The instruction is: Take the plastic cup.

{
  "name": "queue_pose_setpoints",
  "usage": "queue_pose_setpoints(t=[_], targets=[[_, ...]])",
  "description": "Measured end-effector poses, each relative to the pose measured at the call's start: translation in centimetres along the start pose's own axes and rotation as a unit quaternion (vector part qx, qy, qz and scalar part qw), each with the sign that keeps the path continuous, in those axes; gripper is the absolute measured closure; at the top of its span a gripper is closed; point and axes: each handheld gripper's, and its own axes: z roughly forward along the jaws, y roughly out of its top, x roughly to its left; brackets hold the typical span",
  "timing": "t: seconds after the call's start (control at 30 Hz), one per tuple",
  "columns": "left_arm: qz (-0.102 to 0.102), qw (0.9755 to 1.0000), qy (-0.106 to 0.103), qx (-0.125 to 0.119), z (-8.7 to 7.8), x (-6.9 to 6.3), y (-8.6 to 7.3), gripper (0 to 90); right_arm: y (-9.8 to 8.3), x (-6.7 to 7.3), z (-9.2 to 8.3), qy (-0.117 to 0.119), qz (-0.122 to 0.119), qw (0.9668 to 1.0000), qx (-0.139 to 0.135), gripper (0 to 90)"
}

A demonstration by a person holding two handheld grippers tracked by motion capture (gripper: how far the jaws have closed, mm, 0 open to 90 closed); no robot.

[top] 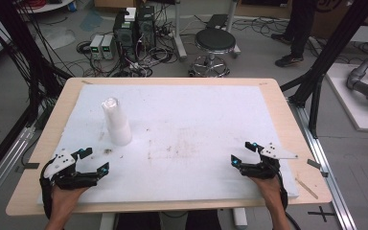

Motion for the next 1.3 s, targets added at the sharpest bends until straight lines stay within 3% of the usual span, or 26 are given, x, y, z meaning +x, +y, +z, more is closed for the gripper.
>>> queue_pose_setpoints(t=[0.6,0.73,0.83,0.93,1.0,1.3], targets=[[0.000,1.0000,-0.008,-0.002,0.0,0.1,0.0,9.6,0.0,-0.1,0.0,0.010,0.002,0.9999,0.001,17.1],[0.003,0.9997,-0.023,-0.002,0.0,0.2,0.0,9.3,0.0,-0.2,0.0,0.011,0.002,0.9999,-0.001,17.2],[0.000,0.9988,-0.048,-0.011,-0.2,0.6,0.1,8.4,0.0,-0.2,0.0,0.013,0.005,0.9999,0.002,17.2],[0.005,0.9978,-0.060,-0.027,-0.5,1.2,1.0,6.8,0.0,-0.2,0.1,0.013,0.005,0.9999,0.004,17.2],[0.006,0.9961,-0.080,-0.038,-0.6,1.7,1.9,6.8,0.0,-0.2,0.0,0.013,0.003,0.9999,0.003,17.2],[0.042,0.9900,-0.131,-0.031,0.2,3.8,6.5,6.7,0.0,-0.1,0.0,0.013,0.002,0.9999,0.000,17.1]])
